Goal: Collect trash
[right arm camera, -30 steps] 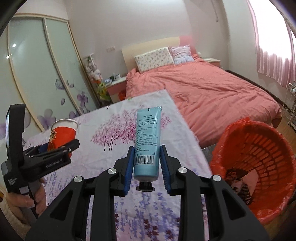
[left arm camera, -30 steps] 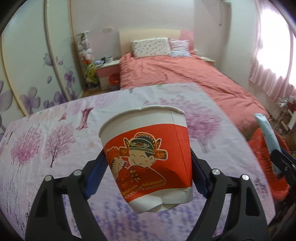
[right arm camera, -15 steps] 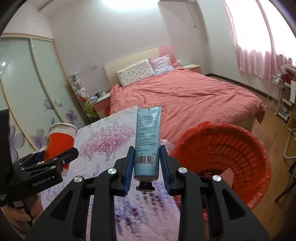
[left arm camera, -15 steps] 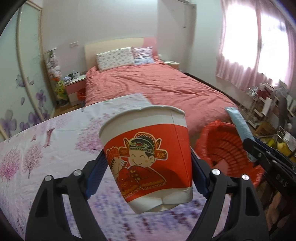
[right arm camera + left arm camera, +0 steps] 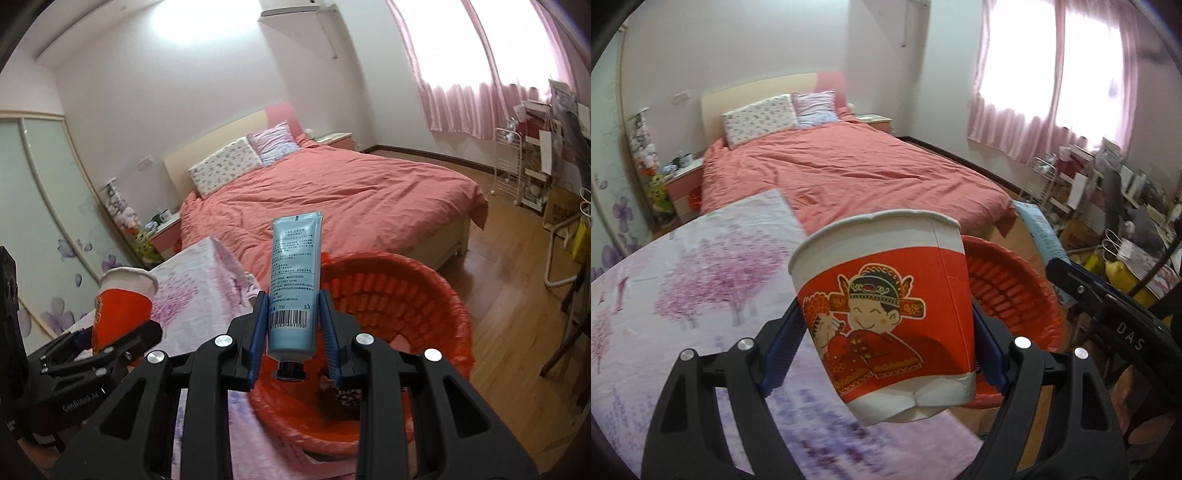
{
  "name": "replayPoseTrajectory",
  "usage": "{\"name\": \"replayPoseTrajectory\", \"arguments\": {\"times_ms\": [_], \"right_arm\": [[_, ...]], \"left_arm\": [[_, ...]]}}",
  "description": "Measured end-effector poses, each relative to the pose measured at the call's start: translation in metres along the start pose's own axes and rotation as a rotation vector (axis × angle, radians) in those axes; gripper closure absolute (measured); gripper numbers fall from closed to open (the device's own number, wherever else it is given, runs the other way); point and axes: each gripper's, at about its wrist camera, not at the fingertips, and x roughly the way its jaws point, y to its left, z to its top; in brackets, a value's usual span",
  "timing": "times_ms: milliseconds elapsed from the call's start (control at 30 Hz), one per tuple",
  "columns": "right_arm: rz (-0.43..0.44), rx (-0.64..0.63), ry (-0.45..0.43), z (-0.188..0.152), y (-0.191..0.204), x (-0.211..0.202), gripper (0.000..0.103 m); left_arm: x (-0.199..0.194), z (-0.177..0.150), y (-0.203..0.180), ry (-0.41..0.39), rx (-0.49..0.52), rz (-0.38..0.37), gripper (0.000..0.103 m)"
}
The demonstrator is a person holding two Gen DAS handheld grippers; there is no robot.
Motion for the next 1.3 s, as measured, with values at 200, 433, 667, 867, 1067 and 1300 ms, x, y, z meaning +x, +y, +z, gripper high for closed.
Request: {"name": "replayPoseTrajectory", "arguments": {"times_ms": [200, 433, 667, 867, 1067, 1300], "right_arm": [[-0.011, 0.054, 0.009, 0.001, -0.024, 0.007, 0.075], [0.028, 0.159, 0.044, 0.008, -0.049, 0.020, 0.072], [0.013, 0.154, 0.028, 0.003, -0.049, 0.010, 0.049], [-0.054, 0.044, -0.056, -0.006, -0.026, -0.021, 0.018], [-0.130, -0.087, -0.157, -0.016, 0.003, -0.055, 0.002], [-0.231, -0.193, -0.215, -0.038, 0.032, -0.089, 0.002]], "left_arm": [[0.029, 0.001, -0.031, 0.030, 0.030, -0.045, 0.023], [0.068, 0.003, -0.040, 0.093, 0.028, -0.044, 0.018], [0.084, -0.007, -0.019, 0.142, -0.008, -0.018, 0.014], [0.046, -0.015, 0.002, 0.078, -0.006, 0.033, 0.014], [-0.022, -0.034, 0.021, -0.047, 0.019, 0.126, 0.007], [-0.092, -0.073, 0.044, -0.124, -0.022, 0.264, 0.004]]}}
